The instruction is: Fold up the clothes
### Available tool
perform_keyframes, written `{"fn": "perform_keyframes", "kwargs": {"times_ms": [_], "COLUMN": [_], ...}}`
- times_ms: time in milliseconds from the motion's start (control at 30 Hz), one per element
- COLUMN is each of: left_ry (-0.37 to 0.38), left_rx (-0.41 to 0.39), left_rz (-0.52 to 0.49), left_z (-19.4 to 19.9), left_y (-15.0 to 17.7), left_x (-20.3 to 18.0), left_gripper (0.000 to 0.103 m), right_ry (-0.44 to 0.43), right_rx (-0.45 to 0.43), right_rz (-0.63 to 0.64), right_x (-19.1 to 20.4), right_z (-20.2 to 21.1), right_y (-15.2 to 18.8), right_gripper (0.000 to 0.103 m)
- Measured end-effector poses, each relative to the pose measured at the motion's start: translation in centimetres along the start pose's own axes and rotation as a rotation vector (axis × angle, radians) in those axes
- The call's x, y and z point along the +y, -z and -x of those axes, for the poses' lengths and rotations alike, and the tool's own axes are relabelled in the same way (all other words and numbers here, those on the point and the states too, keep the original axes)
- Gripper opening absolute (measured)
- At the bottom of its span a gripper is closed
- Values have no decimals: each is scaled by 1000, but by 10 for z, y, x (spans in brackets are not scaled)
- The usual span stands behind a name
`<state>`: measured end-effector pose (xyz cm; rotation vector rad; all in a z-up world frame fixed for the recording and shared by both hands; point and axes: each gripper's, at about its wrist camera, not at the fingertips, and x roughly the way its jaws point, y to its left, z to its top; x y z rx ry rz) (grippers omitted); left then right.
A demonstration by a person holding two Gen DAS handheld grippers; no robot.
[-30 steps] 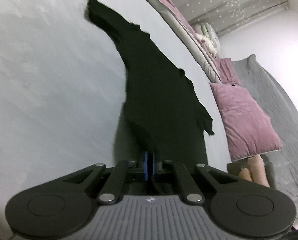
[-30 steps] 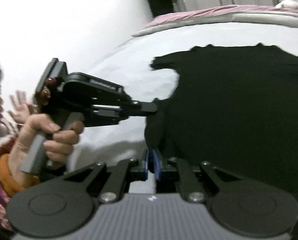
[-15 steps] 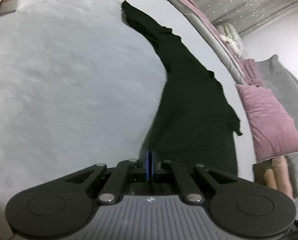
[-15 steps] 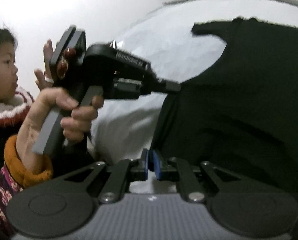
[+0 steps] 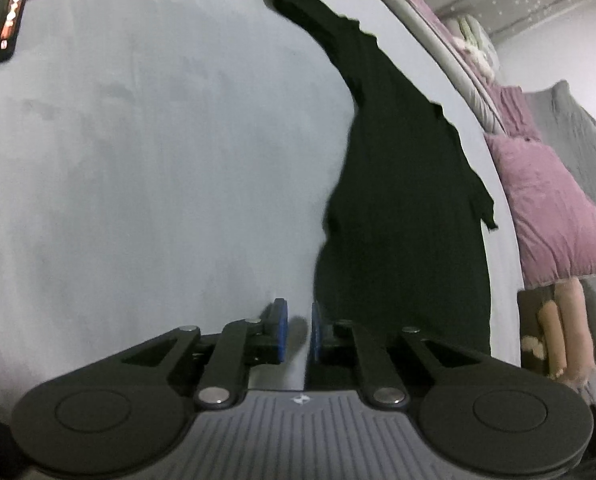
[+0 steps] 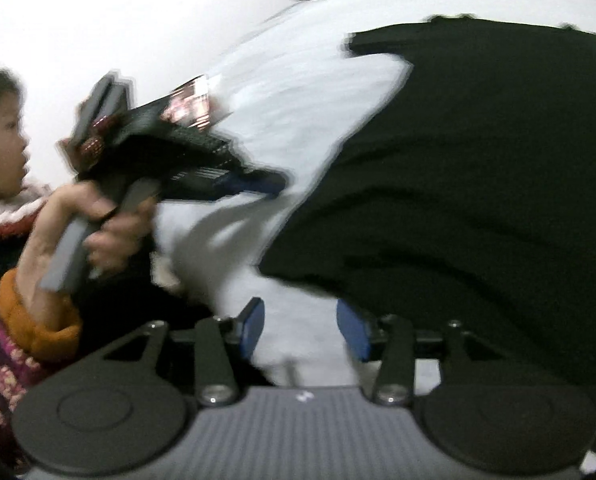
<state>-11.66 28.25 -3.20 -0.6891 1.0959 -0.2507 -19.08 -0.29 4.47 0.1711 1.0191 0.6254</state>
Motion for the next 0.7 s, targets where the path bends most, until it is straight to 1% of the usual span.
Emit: {"fn": "perform_keyframes", "kwargs": {"times_ms": [67,233,333,467,567,700], "left_ry": [10,30,31,15,3,-12], "left_rx": [19,58,76,89,95,99], "left_rz": [-4,-8,-21,-55,-78,-106], "left_z": [1,4,5,6,7,8], "left_y": [5,14,19,26,31,36], "left_x": [-1,-3,-5,-10,-14,-19], "left_gripper": [17,25,27,27,27,27], "right_ry": [47,152,212,292,332,352], "right_rx": [-19,-68,-100,-146,-175,-172], "right_rz": [-46,-160,-225,-312,-371,-414], "right_x": [-17,-60,-87,-114,-129,-145], "right_z": [14,52,79,108,119,112], "right_y": [6,23,41,65,76,78], "right_gripper": [44,46,49,51,52,52]}}
